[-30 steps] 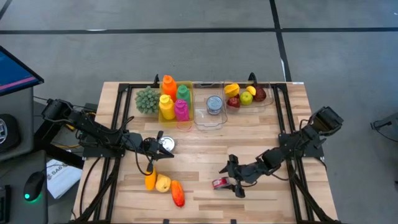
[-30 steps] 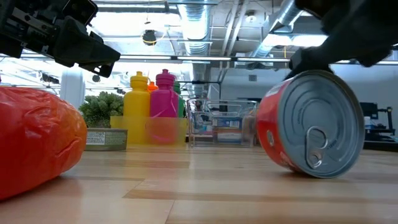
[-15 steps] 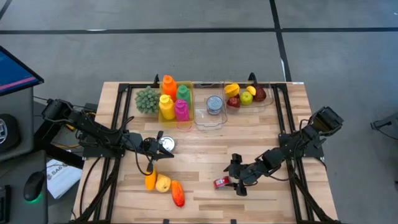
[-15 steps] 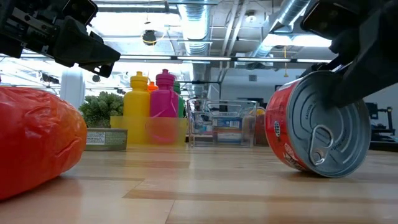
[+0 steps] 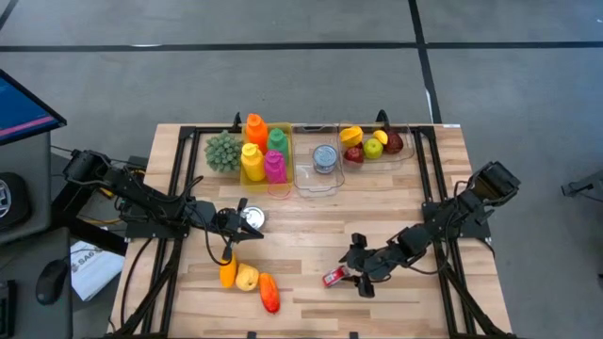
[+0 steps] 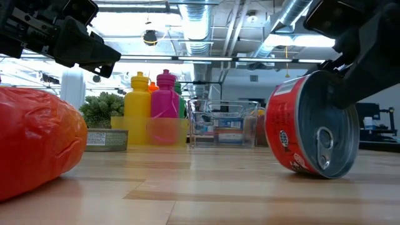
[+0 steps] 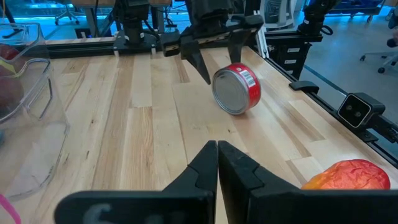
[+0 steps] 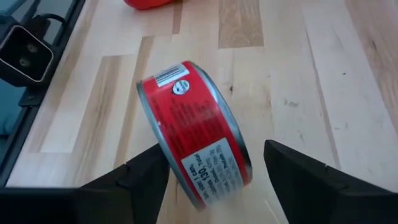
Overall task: Pick & Place Food Item
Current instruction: Put the red tuna into the left transparent bin
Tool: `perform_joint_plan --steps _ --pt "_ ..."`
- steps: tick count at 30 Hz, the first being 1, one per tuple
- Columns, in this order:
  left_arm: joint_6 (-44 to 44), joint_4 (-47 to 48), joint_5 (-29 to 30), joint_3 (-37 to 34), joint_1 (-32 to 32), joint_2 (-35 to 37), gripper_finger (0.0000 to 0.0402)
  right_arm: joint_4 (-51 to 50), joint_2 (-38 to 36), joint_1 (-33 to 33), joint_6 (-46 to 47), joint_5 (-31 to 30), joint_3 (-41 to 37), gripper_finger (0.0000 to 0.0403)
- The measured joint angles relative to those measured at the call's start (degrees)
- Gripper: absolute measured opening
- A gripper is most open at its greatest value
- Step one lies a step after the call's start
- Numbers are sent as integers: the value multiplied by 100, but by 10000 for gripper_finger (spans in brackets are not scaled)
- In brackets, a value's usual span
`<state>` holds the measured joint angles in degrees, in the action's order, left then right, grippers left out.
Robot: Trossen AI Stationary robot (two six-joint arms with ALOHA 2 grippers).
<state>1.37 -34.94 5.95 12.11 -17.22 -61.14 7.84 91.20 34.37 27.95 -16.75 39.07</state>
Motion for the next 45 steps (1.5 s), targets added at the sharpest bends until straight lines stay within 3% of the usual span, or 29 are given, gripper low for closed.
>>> perform_joint_plan --steps 7,23,28,32,42,45 --pt "-1 2 1 1 1 0 2 215 49 -21 13 -119 2 240" --pt "0 13 0 0 1 0 2 997 1497 -31 -700 -127 545 240" --pt "-1 15 -1 1 1 0 2 1755 1903 -130 -698 -127 581 234" --pt "-1 17 -1 0 1 0 2 2169 2067 -211 -698 -127 583 212" --pt "0 22 1 1 1 0 2 2199 2058 -262 -700 -136 584 118" --pt "1 22 -1 1 1 0 2 2201 2057 -262 -700 -133 584 107"
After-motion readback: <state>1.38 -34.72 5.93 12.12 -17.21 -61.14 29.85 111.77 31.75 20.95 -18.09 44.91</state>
